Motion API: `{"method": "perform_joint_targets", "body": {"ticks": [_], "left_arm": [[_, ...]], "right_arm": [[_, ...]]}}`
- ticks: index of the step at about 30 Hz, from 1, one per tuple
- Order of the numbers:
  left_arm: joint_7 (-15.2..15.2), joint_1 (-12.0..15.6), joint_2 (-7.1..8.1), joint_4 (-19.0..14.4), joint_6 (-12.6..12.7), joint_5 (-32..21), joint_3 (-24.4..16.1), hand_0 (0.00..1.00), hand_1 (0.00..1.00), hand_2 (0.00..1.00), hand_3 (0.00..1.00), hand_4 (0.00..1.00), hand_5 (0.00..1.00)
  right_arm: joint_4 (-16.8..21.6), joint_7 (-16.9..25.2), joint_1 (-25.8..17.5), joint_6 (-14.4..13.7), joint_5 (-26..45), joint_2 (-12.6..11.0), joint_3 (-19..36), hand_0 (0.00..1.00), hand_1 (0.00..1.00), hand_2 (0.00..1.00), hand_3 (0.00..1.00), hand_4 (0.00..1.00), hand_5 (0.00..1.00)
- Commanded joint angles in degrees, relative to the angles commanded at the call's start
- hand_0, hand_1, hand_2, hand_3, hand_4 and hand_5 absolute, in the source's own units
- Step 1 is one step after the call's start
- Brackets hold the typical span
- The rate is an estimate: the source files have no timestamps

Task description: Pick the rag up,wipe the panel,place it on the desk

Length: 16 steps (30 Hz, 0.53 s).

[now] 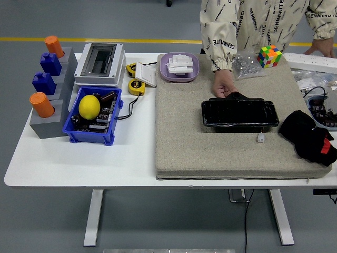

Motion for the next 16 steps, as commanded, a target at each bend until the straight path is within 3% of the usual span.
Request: {"method": "perform_joint_targets", "body": {"ticks": [16], "left_arm": [[0.0,-0.4,0.75,-0.1,0.0,-0.5,1.9,0.610,0.641,0.653,0.560,0.626,0.438]], "right_arm": [[0.5,0.0,-0.2,-0.6,0.8,-0.7,0.1,0.802,0.771,0.832,0.791,0.998,0.844]]}}
